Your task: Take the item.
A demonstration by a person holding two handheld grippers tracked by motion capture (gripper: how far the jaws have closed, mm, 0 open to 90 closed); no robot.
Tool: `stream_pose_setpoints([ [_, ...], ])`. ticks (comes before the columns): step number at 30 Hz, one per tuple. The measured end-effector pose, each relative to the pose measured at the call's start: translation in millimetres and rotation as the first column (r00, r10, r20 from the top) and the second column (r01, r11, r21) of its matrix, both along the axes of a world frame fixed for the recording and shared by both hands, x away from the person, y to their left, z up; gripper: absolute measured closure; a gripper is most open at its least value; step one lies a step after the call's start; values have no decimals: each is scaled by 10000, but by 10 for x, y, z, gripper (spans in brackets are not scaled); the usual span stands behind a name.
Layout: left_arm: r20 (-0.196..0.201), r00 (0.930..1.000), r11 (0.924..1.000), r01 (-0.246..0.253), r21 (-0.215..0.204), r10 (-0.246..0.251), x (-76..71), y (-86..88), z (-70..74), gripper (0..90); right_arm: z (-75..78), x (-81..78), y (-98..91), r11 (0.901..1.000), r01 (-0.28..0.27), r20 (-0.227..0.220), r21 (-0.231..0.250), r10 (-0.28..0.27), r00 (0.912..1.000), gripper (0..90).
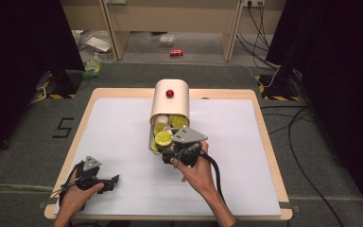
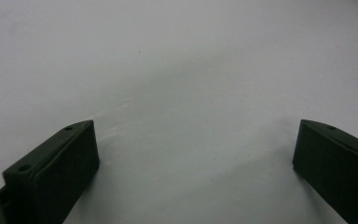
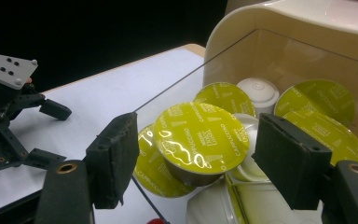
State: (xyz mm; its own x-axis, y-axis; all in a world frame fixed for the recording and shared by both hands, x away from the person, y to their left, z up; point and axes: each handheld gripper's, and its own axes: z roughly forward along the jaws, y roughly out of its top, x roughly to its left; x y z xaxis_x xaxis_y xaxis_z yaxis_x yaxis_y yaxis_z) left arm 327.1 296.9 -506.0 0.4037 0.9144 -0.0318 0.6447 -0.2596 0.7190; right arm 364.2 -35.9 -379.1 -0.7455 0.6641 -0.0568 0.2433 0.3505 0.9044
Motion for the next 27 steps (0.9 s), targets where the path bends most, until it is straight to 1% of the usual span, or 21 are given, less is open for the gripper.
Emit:
stream_pose_setpoints([
  [3,1,10000,10000,-2,-5,2,0,0,0,0,-5,16,4,10000,62,-118,24,-62,9999,309],
  [4,-1,10000,10000,-1,-1,1,0,0,0,0,-7,17,10,9999,114,-222,50,-113,9997,307],
  [11,-7,10000,10000,-5,-7,5,-1,-1,0,0,-35,38,55,9999,119,-258,-77,-121,9996,289],
  [13,-4,10000,10000,-7,-7,7,-1,-1,0,0,-43,44,68,9998,161,-360,-78,-163,9992,289],
  [15,-4,10000,10000,-8,-8,8,-1,-1,0,0,-50,58,78,9997,169,-364,-174,-175,9992,288],
  [17,1,10000,10000,-6,-5,6,-1,-1,0,0,-56,69,93,9997,191,-338,-155,-196,9992,288],
  [18,3,10000,10000,-7,-5,7,-1,-1,0,0,-60,71,102,9998,184,-399,-122,-188,9990,288],
  [20,5,10000,10000,-8,-10,8,-1,-1,0,0,-74,76,119,9996,191,-384,-201,-199,9991,291],
  [21,4,10000,10000,-8,-10,8,-1,-1,0,0,-80,81,125,9995,199,-262,-263,-206,9994,291],
  [22,6,10000,10000,-9,-11,9,-1,-1,-1,0,-82,83,127,9995,198,-215,-264,-204,9996,303],
  [25,6,10000,10000,-7,-10,7,-1,-1,-1,0,-79,83,122,9995,135,-276,-275,-142,9995,368],
  [27,8,10000,10000,-9,-11,9,-1,-1,-1,0,-84,80,126,9994,102,-209,-340,-109,9997,378],
])
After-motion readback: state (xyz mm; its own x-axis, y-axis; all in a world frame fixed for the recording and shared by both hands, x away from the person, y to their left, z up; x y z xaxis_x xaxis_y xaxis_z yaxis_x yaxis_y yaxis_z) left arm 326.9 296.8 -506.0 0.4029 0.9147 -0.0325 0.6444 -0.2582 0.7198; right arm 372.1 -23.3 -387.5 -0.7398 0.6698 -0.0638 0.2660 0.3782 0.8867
